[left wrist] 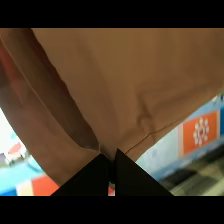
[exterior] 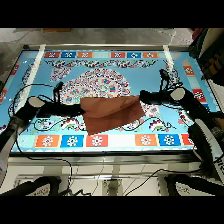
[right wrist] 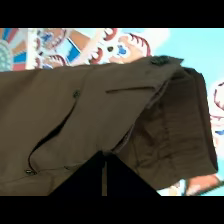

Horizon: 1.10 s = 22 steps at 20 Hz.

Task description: Fold the clothes and pants, and hang the long-sleeved shirts on hangers.

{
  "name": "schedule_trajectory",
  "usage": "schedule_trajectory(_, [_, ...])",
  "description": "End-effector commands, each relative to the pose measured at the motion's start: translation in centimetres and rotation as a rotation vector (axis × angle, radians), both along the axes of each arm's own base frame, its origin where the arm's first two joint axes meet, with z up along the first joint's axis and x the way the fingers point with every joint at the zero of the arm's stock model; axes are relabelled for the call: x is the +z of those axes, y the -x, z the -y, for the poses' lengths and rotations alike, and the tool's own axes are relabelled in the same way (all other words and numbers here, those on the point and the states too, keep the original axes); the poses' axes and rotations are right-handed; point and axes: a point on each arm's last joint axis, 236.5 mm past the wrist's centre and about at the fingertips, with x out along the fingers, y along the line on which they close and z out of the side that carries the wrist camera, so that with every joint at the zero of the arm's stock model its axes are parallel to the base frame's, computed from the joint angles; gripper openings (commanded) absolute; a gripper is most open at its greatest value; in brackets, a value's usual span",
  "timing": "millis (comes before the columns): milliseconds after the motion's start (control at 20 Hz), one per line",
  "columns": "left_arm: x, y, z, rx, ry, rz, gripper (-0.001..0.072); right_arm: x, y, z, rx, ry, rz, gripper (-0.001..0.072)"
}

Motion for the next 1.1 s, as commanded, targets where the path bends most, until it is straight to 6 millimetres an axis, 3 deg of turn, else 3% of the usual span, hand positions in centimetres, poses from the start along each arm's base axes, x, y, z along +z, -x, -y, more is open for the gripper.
schedule_trajectory(0, [-1.8,4.5,2.3,-0.065,0.009,-0.221,0.0009,-3.6,3.5,4.5,0.068,0.170,-0.171,0.0020])
schedule_trajectory(200, [-3.5,6.4,5.2,-0.156,-0.011,-0.263,0.0010,-4.2,3.6,5.0,0.075,0.199,-0.183,0.0020])
schedule_trajectory(350, [-4.5,6.8,5.6,-0.165,-0.016,-0.295,0.0025,-4.6,3.9,5.1,0.080,0.204,-0.199,0.0021])
schedule_trajectory(400, [-4.5,6.9,5.5,-0.167,-0.016,-0.298,0.0161,-4.6,3.8,5.2,0.080,0.207,-0.199,0.0115])
schedule_trajectory(450, [-4.4,6.9,5.6,-0.165,-0.012,-0.298,0.0403,-4.7,3.7,5.3,0.078,0.212,-0.193,0.0448])
schedule_trajectory(500, [-4.4,6.9,5.7,-0.164,-0.008,-0.298,0.0659,-4.5,3.2,5.5,0.071,0.221,-0.172,0.0691])
schedule_trajectory(550, [-4.4,6.9,5.6,-0.164,-0.009,-0.298,0.0705,-4.4,2.7,5.9,0.068,0.239,-0.153,0.0689])
schedule_trajectory(750, [-4.3,6.3,5.0,-0.148,-0.009,-0.288,0.0704,-2.2,-0.5,8.5,0.031,0.324,-0.037,0.0685])
schedule_trajectory(850, [-4.0,5.5,3.9,-0.118,-0.004,-0.274,0.0704,-1.6,-2.0,11.2,-0.038,0.304,-0.043,0.0664])
schedule_trajectory(950, [-3.4,4.5,2.6,-0.076,0.004,-0.257,0.0704,-2.5,-2.2,13.4,-0.063,0.221,-0.125,0.0643])
schedule_trajectory(1050, [-3.2,3.8,1.5,-0.052,0.007,-0.243,0.0704,-3.8,-1.7,12.6,0.032,0.042,-0.187,0.0618])
